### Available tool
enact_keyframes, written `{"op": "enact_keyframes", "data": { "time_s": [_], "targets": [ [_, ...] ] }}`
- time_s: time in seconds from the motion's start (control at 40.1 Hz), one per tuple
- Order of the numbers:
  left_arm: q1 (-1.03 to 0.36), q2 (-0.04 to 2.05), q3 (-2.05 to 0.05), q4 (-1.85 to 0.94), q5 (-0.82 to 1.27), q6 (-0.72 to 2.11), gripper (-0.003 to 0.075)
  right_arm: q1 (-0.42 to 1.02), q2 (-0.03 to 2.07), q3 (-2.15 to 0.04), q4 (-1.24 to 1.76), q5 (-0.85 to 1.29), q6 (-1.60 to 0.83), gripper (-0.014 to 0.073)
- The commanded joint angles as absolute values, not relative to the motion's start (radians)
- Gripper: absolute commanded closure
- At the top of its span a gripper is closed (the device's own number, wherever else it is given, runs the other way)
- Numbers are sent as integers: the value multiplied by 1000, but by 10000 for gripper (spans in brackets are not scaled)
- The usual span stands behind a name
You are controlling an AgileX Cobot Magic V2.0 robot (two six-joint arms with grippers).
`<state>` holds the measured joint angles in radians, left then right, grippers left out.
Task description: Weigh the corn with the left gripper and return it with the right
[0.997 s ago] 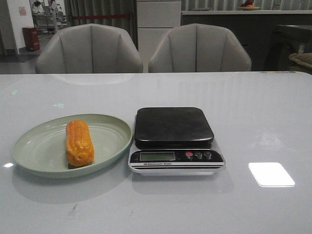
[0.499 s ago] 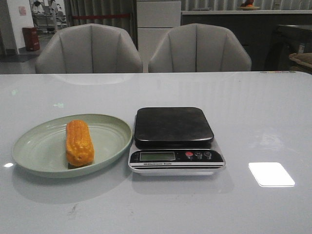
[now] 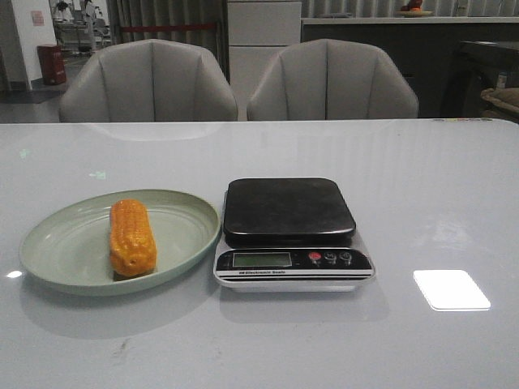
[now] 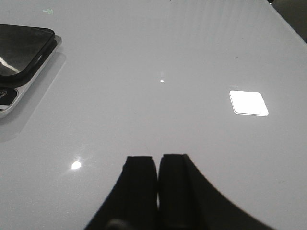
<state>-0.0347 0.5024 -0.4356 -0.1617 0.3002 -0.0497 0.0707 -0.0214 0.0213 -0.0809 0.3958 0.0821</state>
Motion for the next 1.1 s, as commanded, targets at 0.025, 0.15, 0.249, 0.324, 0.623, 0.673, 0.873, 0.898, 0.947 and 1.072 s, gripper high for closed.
{"op": "enact_keyframes", "data": {
  "time_s": [0.025,0.15,0.249,0.324,0.623,0.673,0.873,0.898,0.947,1.072],
  "targets": [
    [-41,540,-472,-177,232,-60,593,68,-30,31,-95,341,78,417],
    [-41,558,-473,-177,234,-56,475,68,-30,31,-95,341,78,417],
    [-41,562,-473,-177,241,-54,315,68,-30,31,-95,341,78,417],
    [-41,569,-477,-177,251,-43,225,68,-30,31,-95,341,78,417],
    [-68,708,-576,-187,391,-31,171,68,-30,31,-95,341,78,417],
    [-94,740,-590,-195,394,-31,171,68,-30,31,-95,341,78,417],
    [-249,903,-642,-212,379,-46,171,68,-30,31,-95,341,78,417],
    [-267,924,-646,-212,373,-55,171,68,-30,31,-95,341,78,417],
    [-303,974,-667,-212,361,-73,171,68,-30,31,-95,341,78,417],
    [-376,1114,-726,-212,340,-110,171,68,-30,31,-95,341,78,417]
  ]
}}
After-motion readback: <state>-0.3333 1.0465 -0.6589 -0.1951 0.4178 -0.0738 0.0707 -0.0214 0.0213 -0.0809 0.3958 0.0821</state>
